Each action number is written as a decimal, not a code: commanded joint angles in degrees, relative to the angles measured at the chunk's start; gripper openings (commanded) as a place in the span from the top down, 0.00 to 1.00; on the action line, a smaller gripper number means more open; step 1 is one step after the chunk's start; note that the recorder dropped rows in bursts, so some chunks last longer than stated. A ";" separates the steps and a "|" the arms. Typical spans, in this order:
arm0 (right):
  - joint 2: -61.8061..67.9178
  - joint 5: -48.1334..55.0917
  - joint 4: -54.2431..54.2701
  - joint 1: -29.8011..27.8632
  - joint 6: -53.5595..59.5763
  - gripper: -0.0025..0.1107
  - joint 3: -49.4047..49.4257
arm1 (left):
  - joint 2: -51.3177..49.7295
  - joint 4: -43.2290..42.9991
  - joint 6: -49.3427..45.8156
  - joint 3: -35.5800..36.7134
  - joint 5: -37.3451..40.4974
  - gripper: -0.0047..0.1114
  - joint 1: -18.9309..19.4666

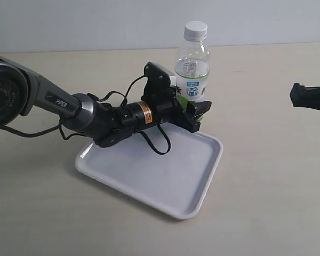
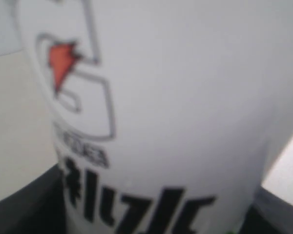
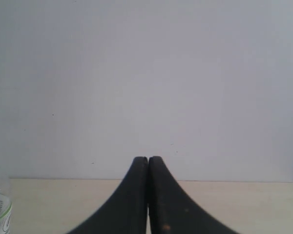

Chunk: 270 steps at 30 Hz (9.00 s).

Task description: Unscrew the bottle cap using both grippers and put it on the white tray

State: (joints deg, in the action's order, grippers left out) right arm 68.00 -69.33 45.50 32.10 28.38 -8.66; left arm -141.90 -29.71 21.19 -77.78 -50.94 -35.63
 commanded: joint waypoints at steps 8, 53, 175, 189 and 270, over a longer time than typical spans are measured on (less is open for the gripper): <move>-0.05 9.00 -10.15 0.09 -1.60 0.98 -3.16 | 1.43 -3.12 0.08 -0.20 -0.18 0.96 -0.33; 5.20 68.03 40.59 -42.21 92.94 0.98 -55.96 | 5.25 -18.51 0.49 -0.20 9.11 0.96 -0.33; 34.78 139.29 -32.31 -20.73 50.27 0.98 -86.71 | 6.52 -25.24 1.87 -0.20 12.65 0.96 -0.33; 34.78 139.29 -32.03 -20.73 76.85 0.98 -86.71 | 6.52 -25.24 1.87 -0.20 12.65 0.96 -0.33; 34.58 139.29 -32.25 -20.73 37.82 0.98 -86.71 | 6.52 -25.21 4.58 -0.20 13.09 0.96 -0.33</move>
State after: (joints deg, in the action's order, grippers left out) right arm 102.89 69.62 12.71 11.34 56.31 -95.17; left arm -135.63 -54.76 24.62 -78.11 -39.91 -35.72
